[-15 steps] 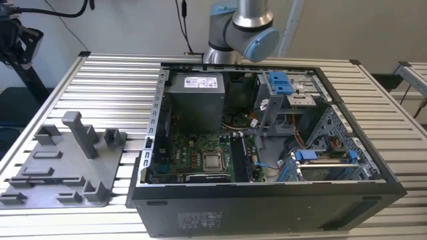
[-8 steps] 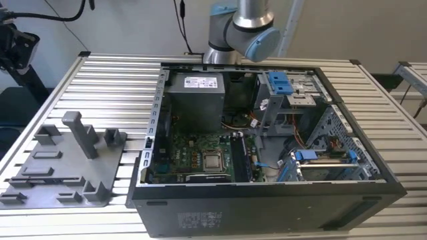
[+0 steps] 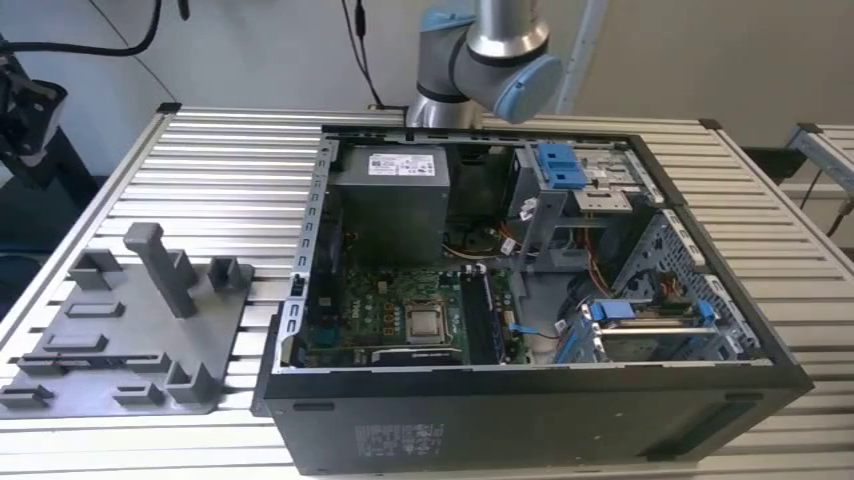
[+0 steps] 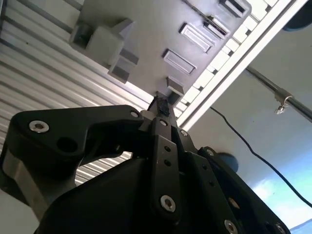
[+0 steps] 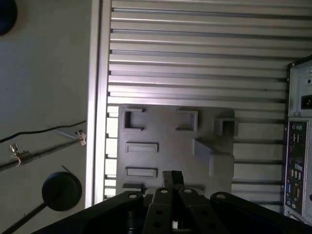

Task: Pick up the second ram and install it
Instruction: 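Reach for the second ram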

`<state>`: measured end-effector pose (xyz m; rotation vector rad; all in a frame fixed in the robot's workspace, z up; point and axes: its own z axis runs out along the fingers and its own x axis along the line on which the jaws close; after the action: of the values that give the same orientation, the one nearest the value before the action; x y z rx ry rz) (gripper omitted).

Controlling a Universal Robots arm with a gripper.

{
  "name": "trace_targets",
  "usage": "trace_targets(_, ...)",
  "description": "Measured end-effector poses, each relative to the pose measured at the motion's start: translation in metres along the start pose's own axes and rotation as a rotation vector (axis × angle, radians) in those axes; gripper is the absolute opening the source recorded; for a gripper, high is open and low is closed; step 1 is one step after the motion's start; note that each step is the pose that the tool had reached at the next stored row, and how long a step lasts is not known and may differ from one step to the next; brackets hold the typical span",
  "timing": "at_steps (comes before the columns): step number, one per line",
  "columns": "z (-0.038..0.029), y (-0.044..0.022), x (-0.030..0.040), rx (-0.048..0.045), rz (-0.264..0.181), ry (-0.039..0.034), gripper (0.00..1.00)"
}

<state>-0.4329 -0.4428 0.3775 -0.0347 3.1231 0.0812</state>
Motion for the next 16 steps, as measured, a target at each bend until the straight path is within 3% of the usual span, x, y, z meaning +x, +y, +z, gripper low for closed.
trace_targets(16, 0.0006, -0.0482, 0.0007, 0.0000, 0.000, 0.0000, 0.11)
